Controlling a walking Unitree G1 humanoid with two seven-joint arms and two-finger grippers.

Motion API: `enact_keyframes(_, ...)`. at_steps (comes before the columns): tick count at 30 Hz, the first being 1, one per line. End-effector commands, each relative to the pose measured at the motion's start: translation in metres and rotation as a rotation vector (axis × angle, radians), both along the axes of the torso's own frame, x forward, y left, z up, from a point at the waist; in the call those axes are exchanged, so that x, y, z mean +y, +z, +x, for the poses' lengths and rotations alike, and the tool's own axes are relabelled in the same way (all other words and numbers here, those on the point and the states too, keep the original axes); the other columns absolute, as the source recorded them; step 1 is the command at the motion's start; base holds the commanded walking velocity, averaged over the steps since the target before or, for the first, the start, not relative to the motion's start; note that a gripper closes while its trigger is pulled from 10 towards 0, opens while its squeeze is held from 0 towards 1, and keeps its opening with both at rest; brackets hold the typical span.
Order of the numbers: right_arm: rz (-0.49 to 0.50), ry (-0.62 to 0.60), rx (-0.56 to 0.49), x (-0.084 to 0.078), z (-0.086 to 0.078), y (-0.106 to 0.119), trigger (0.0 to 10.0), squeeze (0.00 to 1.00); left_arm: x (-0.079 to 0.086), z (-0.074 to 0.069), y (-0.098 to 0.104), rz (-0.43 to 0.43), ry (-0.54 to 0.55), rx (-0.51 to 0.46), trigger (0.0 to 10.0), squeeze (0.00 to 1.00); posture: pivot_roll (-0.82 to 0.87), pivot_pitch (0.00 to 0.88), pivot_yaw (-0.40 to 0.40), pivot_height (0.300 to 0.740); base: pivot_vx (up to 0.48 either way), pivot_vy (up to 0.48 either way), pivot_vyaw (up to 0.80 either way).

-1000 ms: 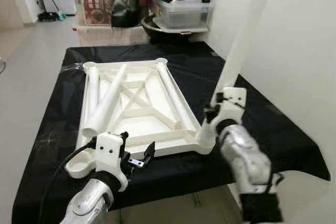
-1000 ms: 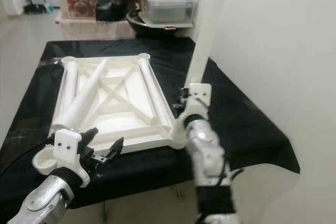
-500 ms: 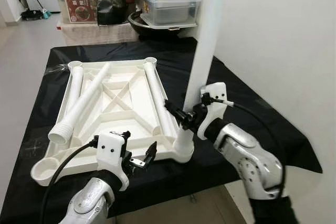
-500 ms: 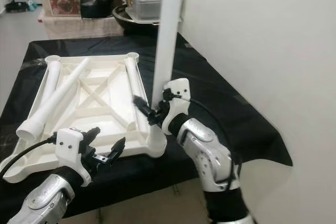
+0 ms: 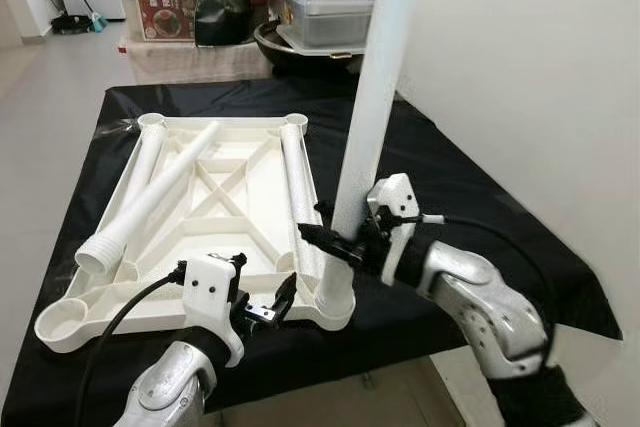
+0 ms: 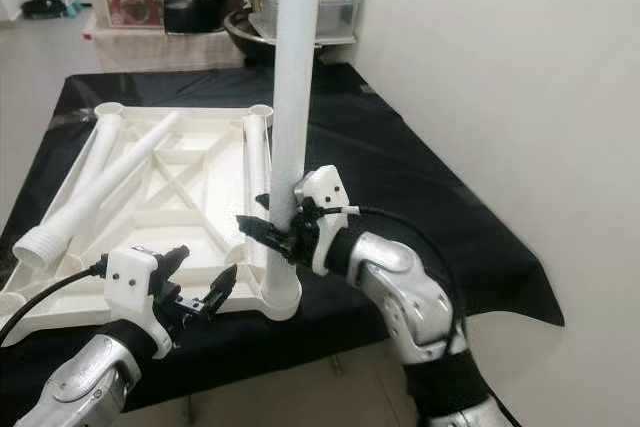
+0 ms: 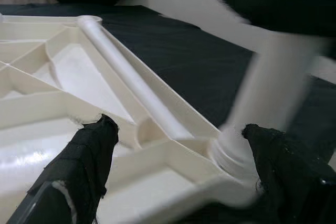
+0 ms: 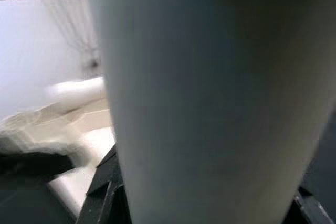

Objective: Building children table

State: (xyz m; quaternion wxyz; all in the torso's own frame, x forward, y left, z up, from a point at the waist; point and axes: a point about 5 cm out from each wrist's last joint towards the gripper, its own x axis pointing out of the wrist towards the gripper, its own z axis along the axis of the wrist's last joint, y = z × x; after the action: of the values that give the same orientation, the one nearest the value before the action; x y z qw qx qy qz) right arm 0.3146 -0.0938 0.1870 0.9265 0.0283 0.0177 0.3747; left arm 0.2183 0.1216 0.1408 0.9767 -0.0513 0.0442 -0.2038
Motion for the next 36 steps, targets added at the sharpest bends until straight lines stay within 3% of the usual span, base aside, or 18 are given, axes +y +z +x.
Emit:
enact_keyframes(1,-0.041,-0.353,0.17,-0.03,0.018,-0.027,0.0,0.0,0.001,-0.002,-0.003,-0.004,0.007,0.014,10.0,0.0,0.19,0.0,-0.102,0.74,0.0,0.0,0.0)
enact_keyframes(3,0.047,-0.667,0.248,-0.052,0.021,-0.035,0.0,0.0,0.001,0.0,-0.002,-0.005,0.002,0.014,10.0,0.0,0.19,0.0,-0.098,0.74,0.0,0.0,0.0)
enact_keyframes(4,0.071,-0.734,0.265,-0.056,0.019,-0.038,0.0,0.0,0.001,0.0,-0.002,-0.005,0.0,0.013,10.0,0.0,0.19,0.0,-0.097,0.74,0.0,0.0,0.0)
enact_keyframes(9,0.111,-0.81,0.268,-0.051,0.005,-0.039,0.0,0.0,0.003,0.001,-0.003,0.0,-0.002,0.018,10.0,0.0,0.19,0.0,-0.088,0.74,0.0,0.0,0.0)
enact_keyframes(10,0.072,-0.764,0.231,-0.038,-0.004,-0.036,8.1,0.0,0.002,0.0,-0.005,0.004,-0.005,0.021,10.0,0.0,0.18,0.0,-0.081,0.74,0.0,0.0,0.0)
enact_keyframes(11,0.072,-0.764,0.231,-0.038,-0.004,-0.036,8.1,0.0,0.002,0.0,-0.005,0.004,-0.005,0.021,10.0,0.0,0.18,0.0,-0.081,0.74,0.0,0.0,0.0)
enact_keyframes(12,0.065,-0.718,0.214,-0.03,-0.007,-0.033,10.0,0.0,0.002,0.0,-0.005,0.005,-0.007,0.022,10.0,0.0,0.18,0.0,-0.081,0.74,0.0,0.0,0.0)
enact_keyframes(15,0.068,-0.663,0.179,-0.018,-0.009,-0.025,10.0,0.0,0.003,0.001,-0.004,0.006,-0.009,0.021,10.0,0.0,0.17,0.0,-0.076,0.74,0.0,0.0,0.0)
enact_keyframes(16,0.075,-0.644,0.162,-0.014,-0.01,-0.02,10.0,1.0,0.003,0.002,-0.004,0.005,-0.01,0.022,10.0,0.0,0.17,0.0,-0.074,0.74,0.0,0.0,0.0)
enact_keyframes(18,0.081,-0.623,0.145,-0.012,-0.009,-0.016,10.0,1.0,0.003,0.003,-0.004,0.004,-0.015,0.02,10.0,0.0,0.17,0.0,-0.071,0.74,0.0,0.0,0.0)
enact_keyframes(20,0.108,-0.501,0.114,-0.005,-0.009,-0.004,10.0,1.0,0.001,0.004,-0.002,0.005,-0.027,0.015,10.0,0.0,0.17,0.0,-0.072,0.74,0.0,0.0,0.0)
enact_keyframes(21,0.13,-0.424,0.098,-0.002,-0.01,0.003,10.0,0.02,0.0,0.004,-0.002,0.005,-0.028,0.014,10.0,0.0,0.17,0.0,-0.072,0.74,0.0,0.0,0.0)
enact_keyframes(23,0.144,-0.376,0.088,0.0,-0.011,0.006,10.0,0.02,0.0,0.004,-0.002,0.005,-0.028,0.014,10.0,0.0,0.17,0.0,-0.072,0.74,0.0,0.0,0.0)
enact_keyframes(25,0.198,-0.165,0.041,0.006,-0.021,0.02,10.0,0.0,-0.001,0.004,-0.001,0.003,-0.028,0.011,10.0,0.0,0.17,0.0,-0.079,0.74,0.0,0.0,0.0)
enact_keyframes(26,0.198,-0.165,0.041,0.006,-0.021,0.02,10.0,0.0,-0.001,0.004,-0.001,0.003,-0.028,0.011,10.0,0.0,0.17,0.0,-0.079,0.74,0.0,0.0,0.0)
enact_keyframes(29,0.154,0.183,-0.046,0.012,-0.048,0.027,10.0,0.0,-0.003,0.002,0.0,-0.003,-0.024,0.009,10.0,0.0,0.17,0.0,-0.086,0.74,0.0,0.0,0.0)
enact_keyframes(36,0.064,0.317,-0.033,0.012,-0.056,0.012,10.0,0.0,-0.003,0.004,0.002,-0.008,-0.02,0.004,10.0,0.0,0.18,0.0,-0.093,0.74,0.0,0.0,0.0)
